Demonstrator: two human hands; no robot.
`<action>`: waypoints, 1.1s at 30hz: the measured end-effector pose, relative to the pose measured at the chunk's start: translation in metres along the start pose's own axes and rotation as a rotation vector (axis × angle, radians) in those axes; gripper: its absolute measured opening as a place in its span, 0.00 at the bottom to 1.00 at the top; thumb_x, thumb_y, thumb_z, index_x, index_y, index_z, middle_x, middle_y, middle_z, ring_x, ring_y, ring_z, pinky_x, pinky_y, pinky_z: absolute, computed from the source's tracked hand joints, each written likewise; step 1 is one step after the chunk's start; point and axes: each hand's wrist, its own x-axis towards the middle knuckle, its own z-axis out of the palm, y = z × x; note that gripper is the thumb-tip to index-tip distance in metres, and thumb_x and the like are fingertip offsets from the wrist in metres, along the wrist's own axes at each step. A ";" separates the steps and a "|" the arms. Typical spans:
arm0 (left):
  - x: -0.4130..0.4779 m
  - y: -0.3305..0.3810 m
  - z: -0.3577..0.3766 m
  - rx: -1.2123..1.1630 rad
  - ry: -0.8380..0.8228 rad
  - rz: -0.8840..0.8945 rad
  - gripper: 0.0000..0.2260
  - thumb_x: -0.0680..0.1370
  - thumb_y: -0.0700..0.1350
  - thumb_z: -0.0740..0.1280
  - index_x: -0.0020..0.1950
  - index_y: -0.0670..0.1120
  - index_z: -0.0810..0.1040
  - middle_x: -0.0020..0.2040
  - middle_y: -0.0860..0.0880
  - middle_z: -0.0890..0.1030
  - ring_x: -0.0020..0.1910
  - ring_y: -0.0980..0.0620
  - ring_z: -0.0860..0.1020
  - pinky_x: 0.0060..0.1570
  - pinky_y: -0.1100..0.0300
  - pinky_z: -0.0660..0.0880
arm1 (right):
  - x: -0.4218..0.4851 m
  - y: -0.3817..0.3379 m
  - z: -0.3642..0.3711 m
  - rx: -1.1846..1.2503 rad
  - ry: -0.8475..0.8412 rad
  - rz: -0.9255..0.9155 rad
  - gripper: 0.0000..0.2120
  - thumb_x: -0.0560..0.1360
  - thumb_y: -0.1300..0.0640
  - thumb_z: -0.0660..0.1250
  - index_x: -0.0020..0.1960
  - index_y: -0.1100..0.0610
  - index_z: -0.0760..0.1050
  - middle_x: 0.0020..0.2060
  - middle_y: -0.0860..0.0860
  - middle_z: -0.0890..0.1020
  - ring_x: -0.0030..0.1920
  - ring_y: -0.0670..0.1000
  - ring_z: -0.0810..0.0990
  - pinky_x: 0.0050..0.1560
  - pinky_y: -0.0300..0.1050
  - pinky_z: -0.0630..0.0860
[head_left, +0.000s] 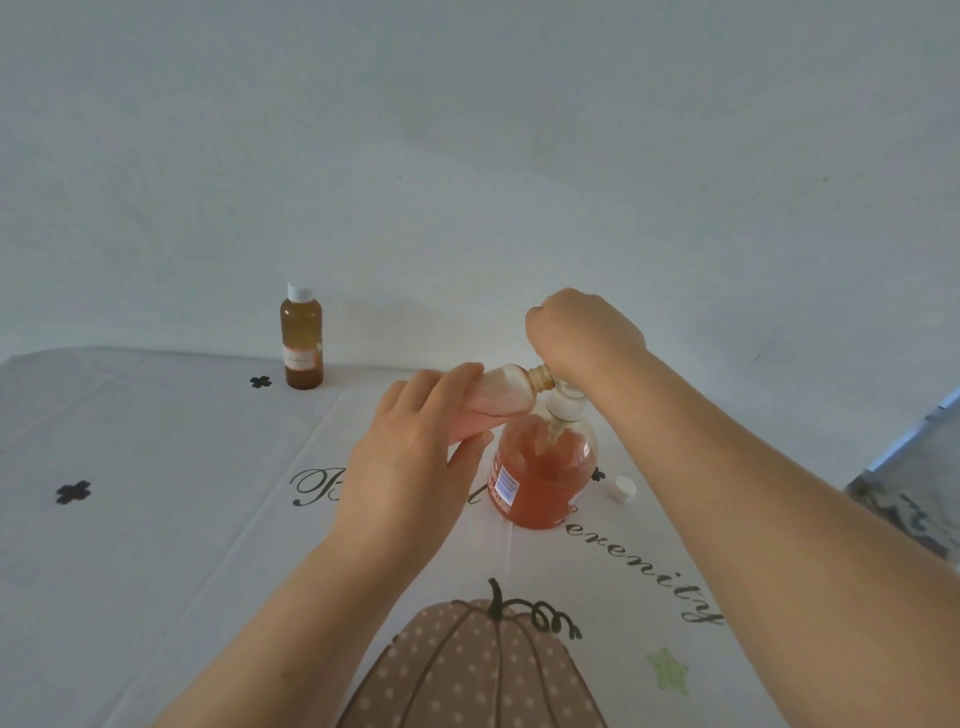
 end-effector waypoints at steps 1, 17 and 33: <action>0.000 0.000 0.000 0.004 0.002 0.002 0.25 0.72 0.42 0.74 0.67 0.49 0.72 0.55 0.53 0.77 0.54 0.51 0.74 0.42 0.58 0.73 | 0.000 0.000 0.000 0.003 -0.006 0.001 0.11 0.74 0.64 0.56 0.33 0.57 0.66 0.29 0.52 0.71 0.28 0.53 0.66 0.30 0.41 0.61; 0.001 0.004 -0.002 0.005 0.038 0.012 0.24 0.73 0.44 0.73 0.67 0.50 0.72 0.54 0.53 0.78 0.52 0.50 0.74 0.38 0.55 0.76 | 0.003 -0.003 -0.007 0.007 -0.033 0.022 0.09 0.74 0.62 0.58 0.44 0.58 0.77 0.32 0.52 0.77 0.29 0.53 0.72 0.32 0.40 0.65; 0.000 0.004 0.000 0.007 0.033 0.015 0.24 0.73 0.44 0.73 0.67 0.49 0.72 0.54 0.52 0.78 0.52 0.50 0.75 0.38 0.54 0.77 | 0.007 0.002 -0.007 0.046 -0.040 -0.012 0.12 0.74 0.61 0.57 0.50 0.60 0.79 0.34 0.54 0.78 0.34 0.54 0.74 0.34 0.42 0.66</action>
